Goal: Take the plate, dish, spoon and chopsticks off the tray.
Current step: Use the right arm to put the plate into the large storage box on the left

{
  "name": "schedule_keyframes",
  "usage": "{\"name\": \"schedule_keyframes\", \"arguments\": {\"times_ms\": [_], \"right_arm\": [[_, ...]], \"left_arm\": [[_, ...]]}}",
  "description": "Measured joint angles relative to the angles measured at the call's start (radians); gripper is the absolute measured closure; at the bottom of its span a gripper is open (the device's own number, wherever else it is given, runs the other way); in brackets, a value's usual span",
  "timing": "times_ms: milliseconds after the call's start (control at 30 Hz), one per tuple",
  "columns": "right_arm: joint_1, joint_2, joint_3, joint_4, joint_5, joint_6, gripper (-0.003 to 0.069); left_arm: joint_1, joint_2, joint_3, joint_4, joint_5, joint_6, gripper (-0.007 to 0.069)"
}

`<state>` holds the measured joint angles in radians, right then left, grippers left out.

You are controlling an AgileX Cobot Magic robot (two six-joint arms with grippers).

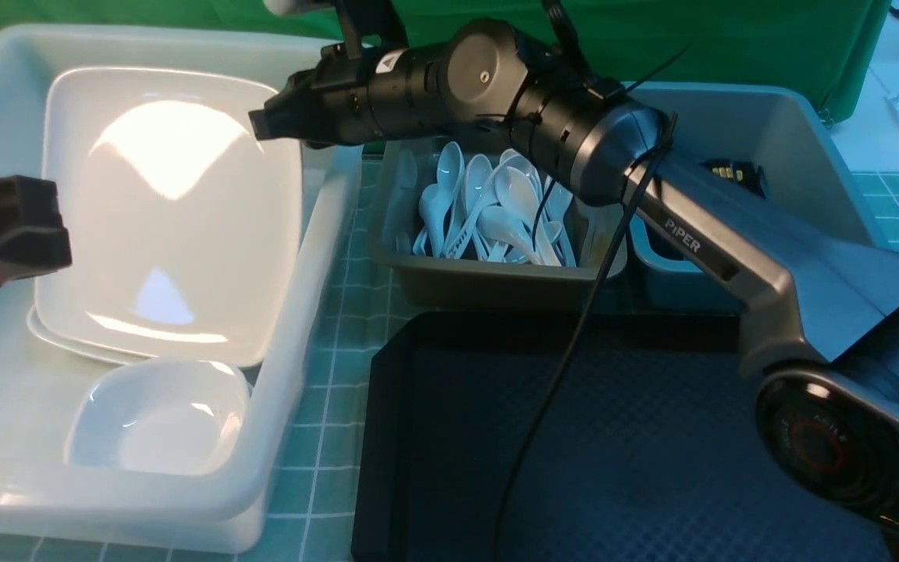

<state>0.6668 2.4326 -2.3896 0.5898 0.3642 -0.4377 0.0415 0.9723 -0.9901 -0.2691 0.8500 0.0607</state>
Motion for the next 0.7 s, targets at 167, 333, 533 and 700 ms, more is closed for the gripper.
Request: {"name": "schedule_keyframes", "arguments": {"times_ms": [167,333,533,700], "right_arm": [[0.001,0.0,0.0,-0.014,-0.002,0.021,0.0575],[0.0,0.0,-0.001,-0.015,0.001,0.028,0.0482],[-0.001,0.0,-0.001,-0.015,0.029,0.034,0.0414],[-0.002,0.0,-0.002,-0.015,0.056,0.04,0.0414]], "left_arm": [[0.0,0.0,0.0,0.0,0.0,0.0,0.0615],[0.0,0.0,0.0,0.0,0.0,0.0,0.0615],[0.0,0.0,0.0,0.0,0.0,0.013,0.0615],[0.0,0.0,0.0,0.0,0.001,0.014,0.0615]]}}
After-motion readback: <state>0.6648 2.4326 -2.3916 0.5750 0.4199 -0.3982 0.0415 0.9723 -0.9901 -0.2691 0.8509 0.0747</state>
